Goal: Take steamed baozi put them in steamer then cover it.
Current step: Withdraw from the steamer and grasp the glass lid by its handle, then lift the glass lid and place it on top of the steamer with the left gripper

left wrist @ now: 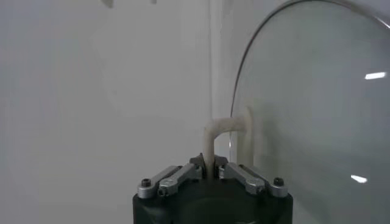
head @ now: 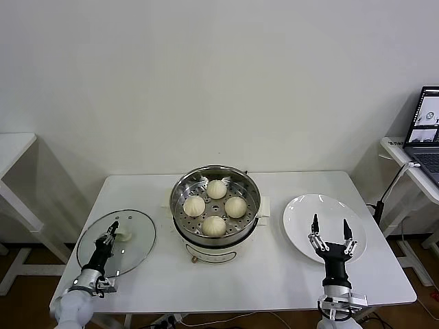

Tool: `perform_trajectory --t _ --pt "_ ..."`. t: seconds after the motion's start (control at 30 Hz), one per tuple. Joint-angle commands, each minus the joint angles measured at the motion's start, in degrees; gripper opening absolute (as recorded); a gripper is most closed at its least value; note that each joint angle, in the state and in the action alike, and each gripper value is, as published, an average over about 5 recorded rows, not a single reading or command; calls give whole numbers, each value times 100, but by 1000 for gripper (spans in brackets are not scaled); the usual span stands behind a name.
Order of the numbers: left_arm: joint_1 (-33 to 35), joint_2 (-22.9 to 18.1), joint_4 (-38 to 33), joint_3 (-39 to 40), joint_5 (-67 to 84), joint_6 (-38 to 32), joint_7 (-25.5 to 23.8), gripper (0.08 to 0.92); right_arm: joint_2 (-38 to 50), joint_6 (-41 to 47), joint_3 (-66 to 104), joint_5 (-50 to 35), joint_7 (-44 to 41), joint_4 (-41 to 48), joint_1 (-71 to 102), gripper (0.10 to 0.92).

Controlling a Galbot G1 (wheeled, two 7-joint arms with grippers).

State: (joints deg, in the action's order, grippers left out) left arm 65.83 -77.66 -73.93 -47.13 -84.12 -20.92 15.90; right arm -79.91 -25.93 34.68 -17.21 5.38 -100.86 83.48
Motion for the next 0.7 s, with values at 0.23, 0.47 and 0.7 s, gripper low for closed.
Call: perform_trajectory --t 0.23,0.47,0.7 --pt "1280 455 -3493 -308 1595 1178 -944 193 18 -15 -24 -9 -15 90 -86 823" --pt "1803 918 -5081 213 2267 2511 -2048 193 15 -37 -58 -20 -29 147 -168 823" --pt "1504 1285 -5651 1537 1936 3716 -2838 193 28 -104 -37 -48 -53 173 -157 823"
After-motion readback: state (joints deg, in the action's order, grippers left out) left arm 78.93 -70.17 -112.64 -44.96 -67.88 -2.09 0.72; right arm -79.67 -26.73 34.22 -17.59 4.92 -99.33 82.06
